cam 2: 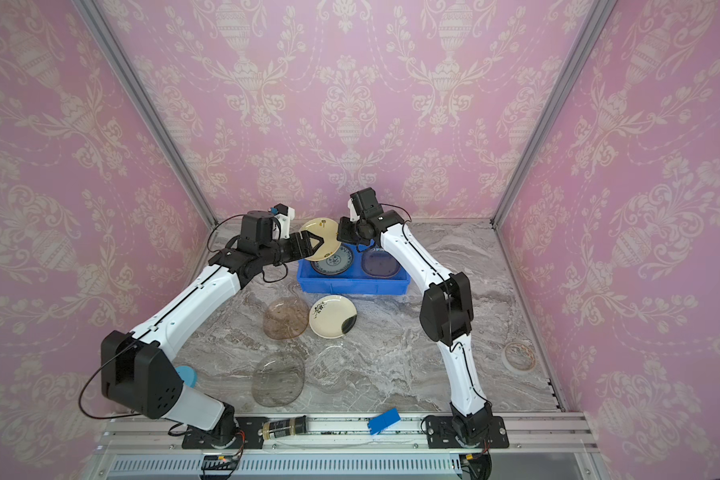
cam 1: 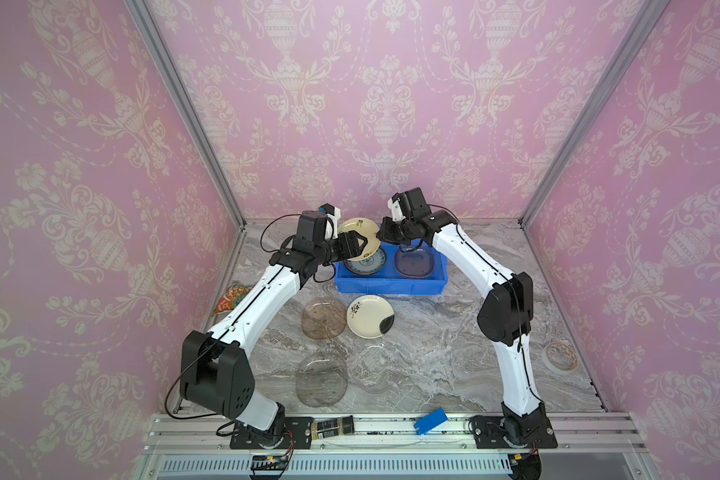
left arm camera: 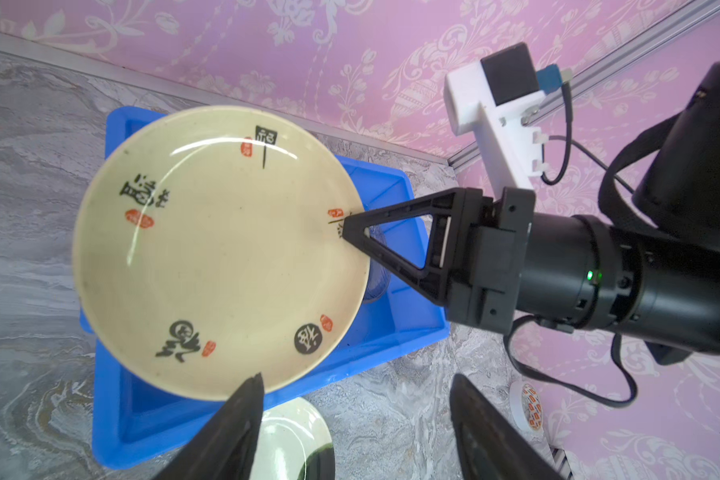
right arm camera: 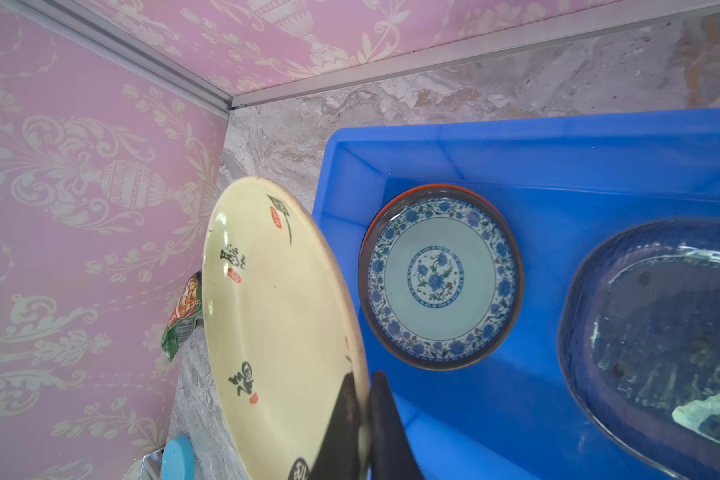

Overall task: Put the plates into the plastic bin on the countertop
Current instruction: 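Carry the cream plate into the bin and open the right gripper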

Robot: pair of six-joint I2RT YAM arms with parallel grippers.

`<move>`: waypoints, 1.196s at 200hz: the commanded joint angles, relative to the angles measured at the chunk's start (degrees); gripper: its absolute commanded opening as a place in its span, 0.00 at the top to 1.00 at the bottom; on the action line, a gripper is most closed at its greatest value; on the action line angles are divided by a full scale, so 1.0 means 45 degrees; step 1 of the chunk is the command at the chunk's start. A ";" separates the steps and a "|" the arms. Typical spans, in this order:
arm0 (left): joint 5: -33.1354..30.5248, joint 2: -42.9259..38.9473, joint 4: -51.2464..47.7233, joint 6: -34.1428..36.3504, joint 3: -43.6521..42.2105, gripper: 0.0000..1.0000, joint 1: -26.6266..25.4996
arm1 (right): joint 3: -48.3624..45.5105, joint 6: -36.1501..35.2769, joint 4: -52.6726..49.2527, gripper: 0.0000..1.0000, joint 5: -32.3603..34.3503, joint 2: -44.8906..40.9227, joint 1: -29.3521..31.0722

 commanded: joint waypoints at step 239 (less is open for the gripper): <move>-0.0002 0.0412 0.1363 -0.0300 -0.1846 0.28 -0.0059 | -0.0415 0.1654 0.1433 1.00 -0.0329 0.2610 -0.0291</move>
